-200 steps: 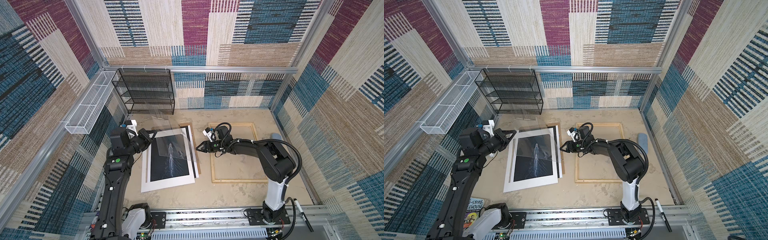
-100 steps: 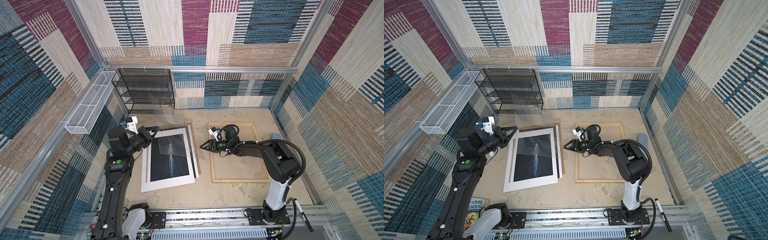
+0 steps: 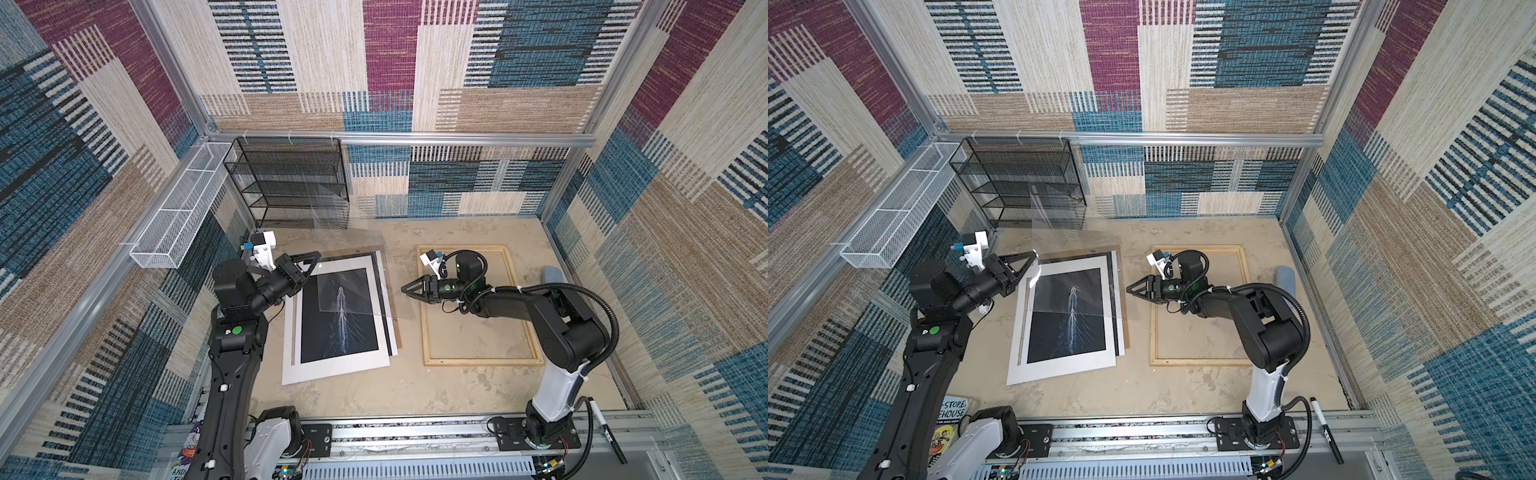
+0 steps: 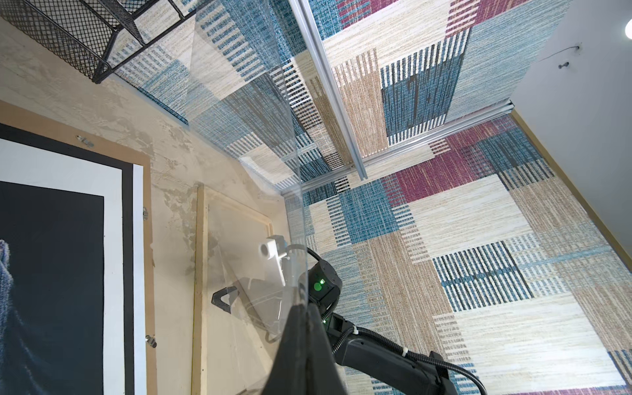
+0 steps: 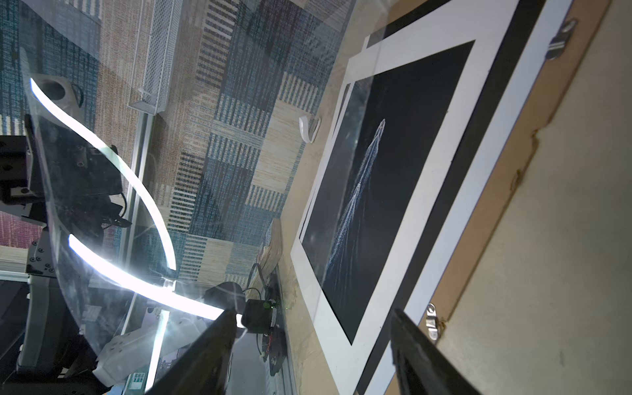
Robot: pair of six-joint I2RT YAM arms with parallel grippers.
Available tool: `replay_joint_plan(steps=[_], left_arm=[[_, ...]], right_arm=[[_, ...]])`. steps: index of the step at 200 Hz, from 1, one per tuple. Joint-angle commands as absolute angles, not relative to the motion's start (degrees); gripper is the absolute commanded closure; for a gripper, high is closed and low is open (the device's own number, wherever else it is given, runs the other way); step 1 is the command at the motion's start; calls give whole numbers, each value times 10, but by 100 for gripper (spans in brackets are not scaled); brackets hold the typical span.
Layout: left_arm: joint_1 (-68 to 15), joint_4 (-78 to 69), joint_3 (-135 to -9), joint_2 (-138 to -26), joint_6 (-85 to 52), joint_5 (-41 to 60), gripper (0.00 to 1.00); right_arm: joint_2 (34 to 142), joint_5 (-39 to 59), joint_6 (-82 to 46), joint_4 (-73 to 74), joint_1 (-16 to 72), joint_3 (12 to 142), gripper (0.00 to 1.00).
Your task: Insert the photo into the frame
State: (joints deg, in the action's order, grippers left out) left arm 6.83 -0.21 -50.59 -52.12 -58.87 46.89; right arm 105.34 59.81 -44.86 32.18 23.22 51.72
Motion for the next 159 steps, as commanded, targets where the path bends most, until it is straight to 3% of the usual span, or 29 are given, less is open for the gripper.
replay_joint_plan(steps=[1, 105, 159], left_arm=[[66, -44, -499, -517, -601, 487, 100], [50, -35, -460, -528, -562, 486, 100], [-10, -36, -459, -565, -521, 473, 100]], right_arm=[[1048, 632, -497, 401, 233, 514, 28], [985, 611, -543, 421, 202, 468, 29], [940, 595, -524, 384, 169, 428, 31]])
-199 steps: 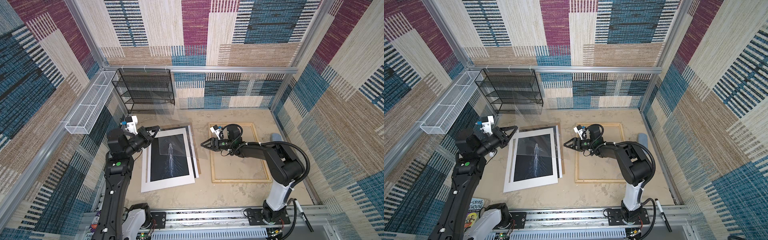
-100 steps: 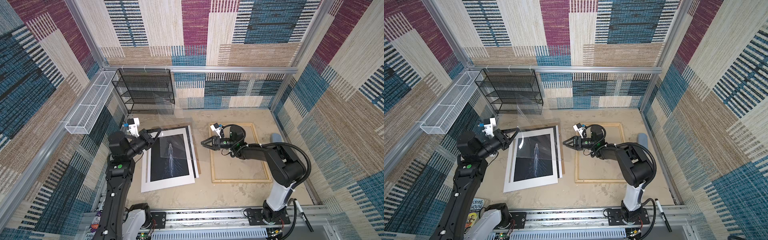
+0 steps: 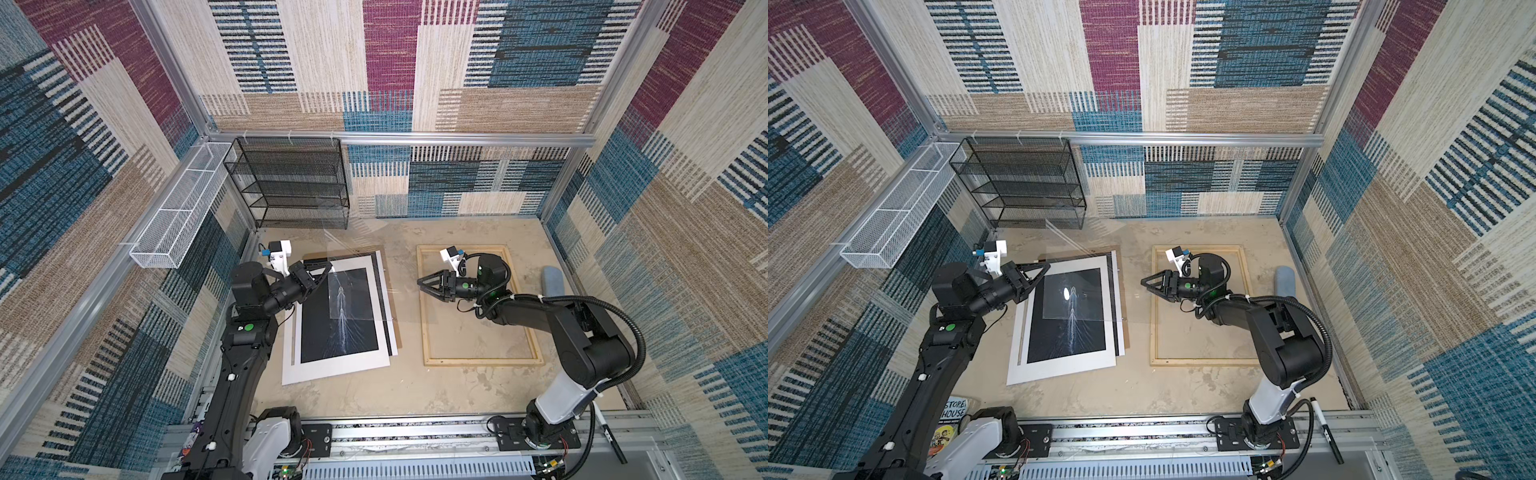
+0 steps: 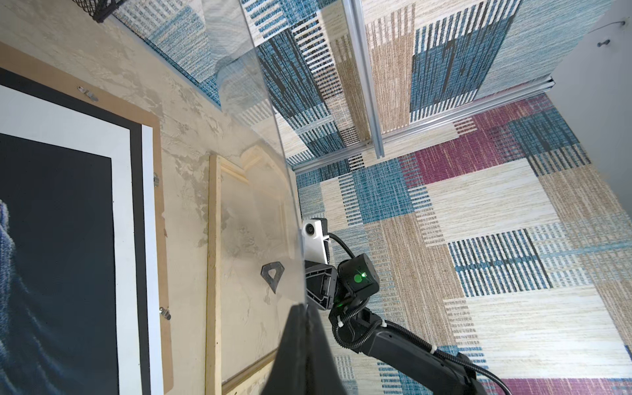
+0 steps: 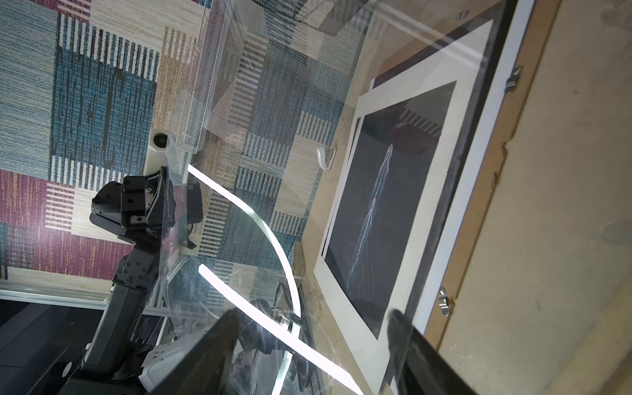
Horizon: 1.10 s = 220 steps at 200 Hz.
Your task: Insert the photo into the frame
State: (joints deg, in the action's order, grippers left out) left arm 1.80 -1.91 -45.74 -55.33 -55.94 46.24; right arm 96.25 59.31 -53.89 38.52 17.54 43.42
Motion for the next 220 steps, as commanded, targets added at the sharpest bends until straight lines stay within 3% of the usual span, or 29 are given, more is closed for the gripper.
replay_joint_plan(steps=[1, 160, 220], left_arm=[[-12, -35, -459, -566, -520, 473, 100], [-190, -72, -465, -707, -469, 370, 100], [-225, -134, -462, -785, -472, 360, 100]], right_arm=[[938, 594, -522, 381, 168, 428, 31], [732, 492, -376, 115, 29, 345, 32], [715, 472, -337, 61, -14, 321, 42]])
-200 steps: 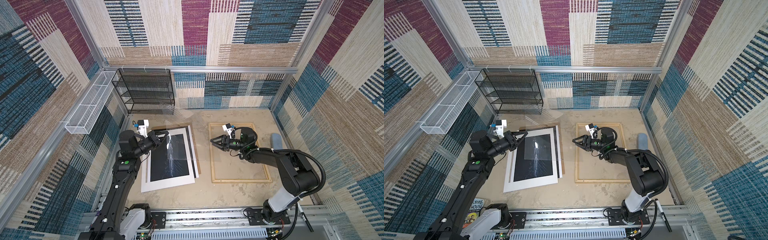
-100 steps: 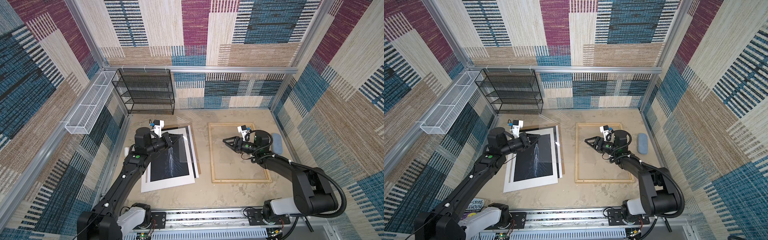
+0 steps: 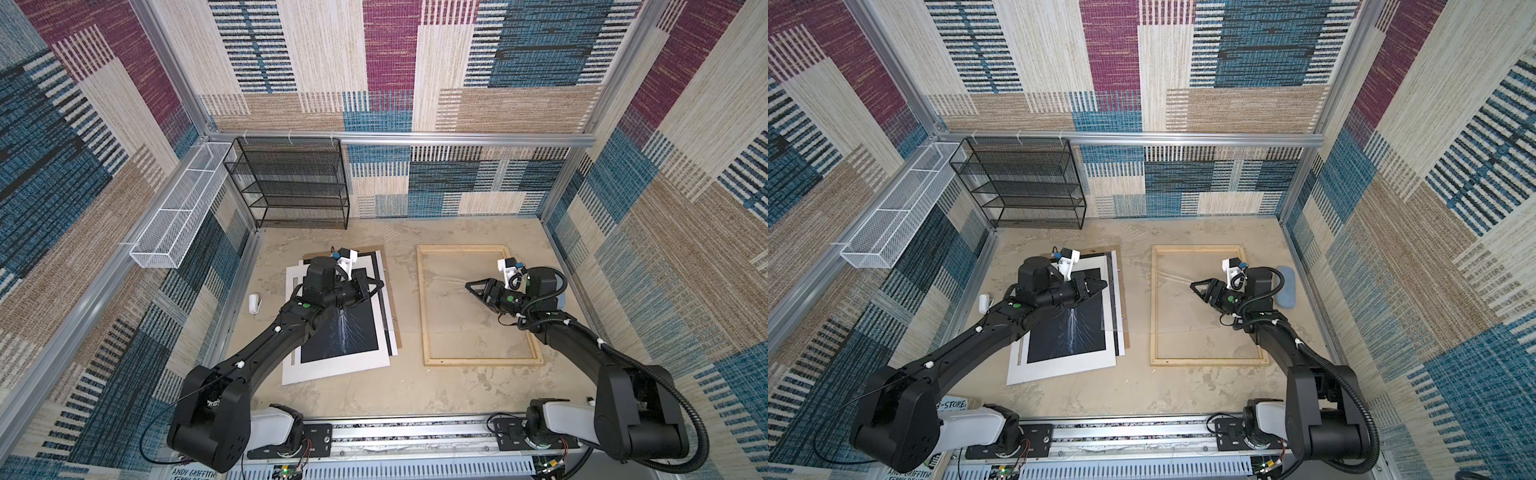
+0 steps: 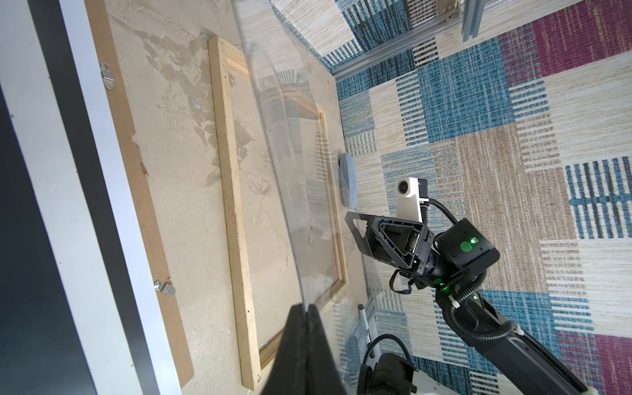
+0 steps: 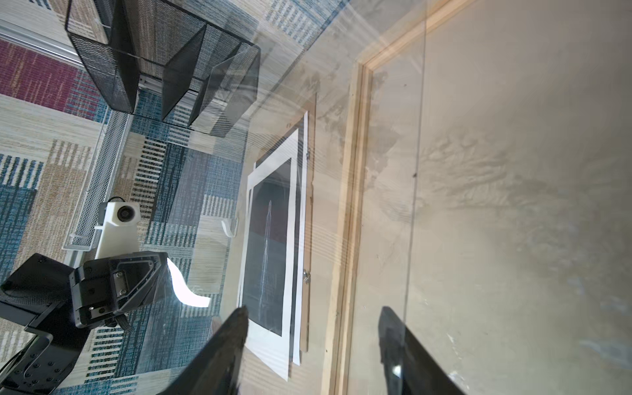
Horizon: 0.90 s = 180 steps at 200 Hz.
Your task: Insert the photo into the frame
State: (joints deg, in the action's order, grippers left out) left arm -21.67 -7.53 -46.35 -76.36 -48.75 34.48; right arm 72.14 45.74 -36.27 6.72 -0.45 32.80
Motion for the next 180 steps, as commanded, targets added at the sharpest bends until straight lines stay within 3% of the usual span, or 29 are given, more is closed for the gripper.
replay_joint_plan(steps=[1, 127, 180], left_arm=[[-225, -135, -462, -786, -472, 360, 100], [-290, -256, -502, -961, -484, 360, 100], [-304, -300, -506, -1021, -493, 340, 100]], right_arm=[[715, 472, -336, 61, -14, 320, 42], [653, 341, -256, -52, -28, 314, 77], [639, 297, -220, -90, -28, 337, 84]])
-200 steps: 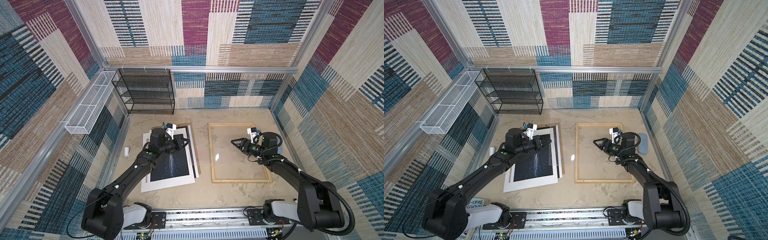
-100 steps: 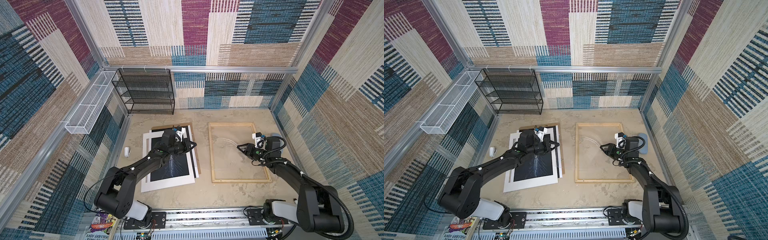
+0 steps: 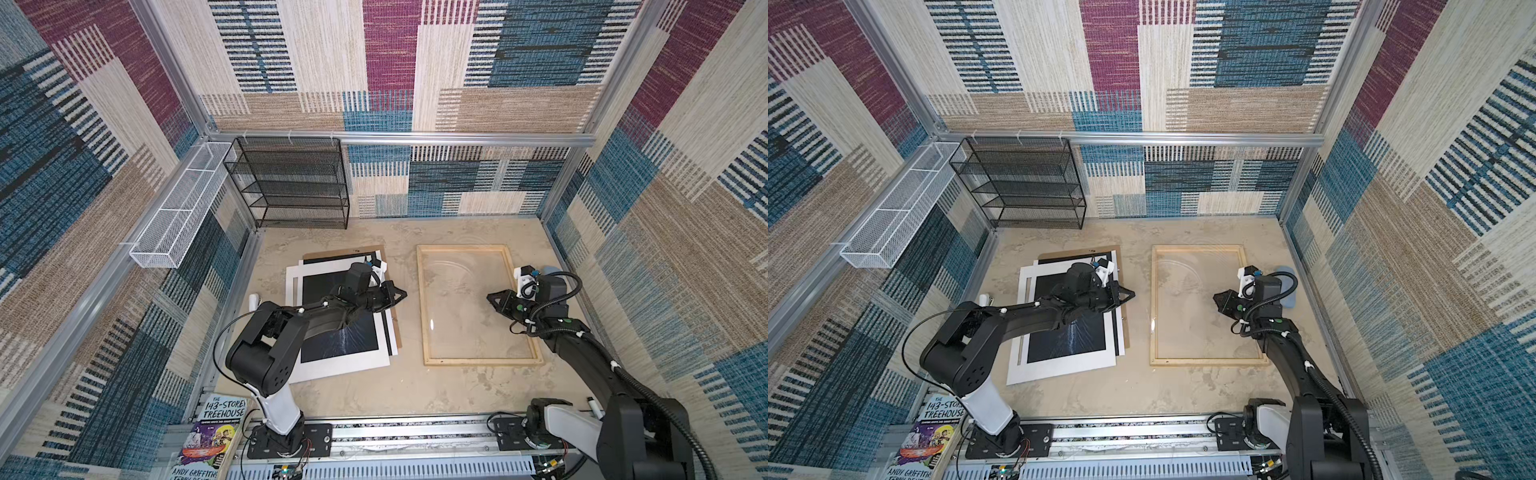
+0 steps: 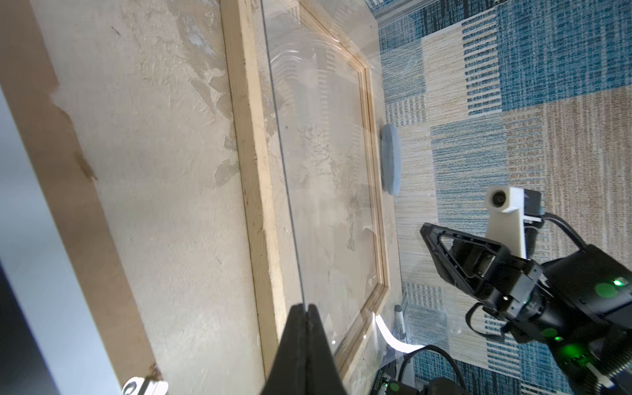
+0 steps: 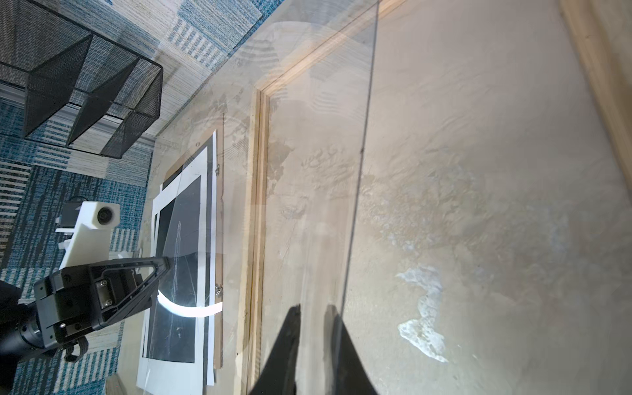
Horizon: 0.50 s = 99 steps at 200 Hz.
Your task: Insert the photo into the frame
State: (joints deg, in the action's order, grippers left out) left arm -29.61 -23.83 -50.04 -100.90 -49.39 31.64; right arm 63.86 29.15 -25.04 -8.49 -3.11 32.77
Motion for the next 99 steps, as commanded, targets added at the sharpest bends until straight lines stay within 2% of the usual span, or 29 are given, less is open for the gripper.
replay_joint_plan(steps=[1, 31, 42, 68, 99], left_arm=[[-304, -301, -506, -1022, -493, 340, 100], [-306, -314, -506, -1039, -499, 337, 100], [-306, -312, -507, -1041, -499, 337, 93], [-307, -305, -508, -1044, -494, 336, 78], [-316, -267, -524, -1048, -476, 306, 68]], right_arm=[[640, 297, -219, -90, -28, 337, 84], [661, 307, -200, -90, -30, 347, 90], [664, 309, -197, -90, -29, 348, 94], [662, 310, -194, -93, -29, 350, 96], [655, 309, -193, -106, -29, 366, 98]])
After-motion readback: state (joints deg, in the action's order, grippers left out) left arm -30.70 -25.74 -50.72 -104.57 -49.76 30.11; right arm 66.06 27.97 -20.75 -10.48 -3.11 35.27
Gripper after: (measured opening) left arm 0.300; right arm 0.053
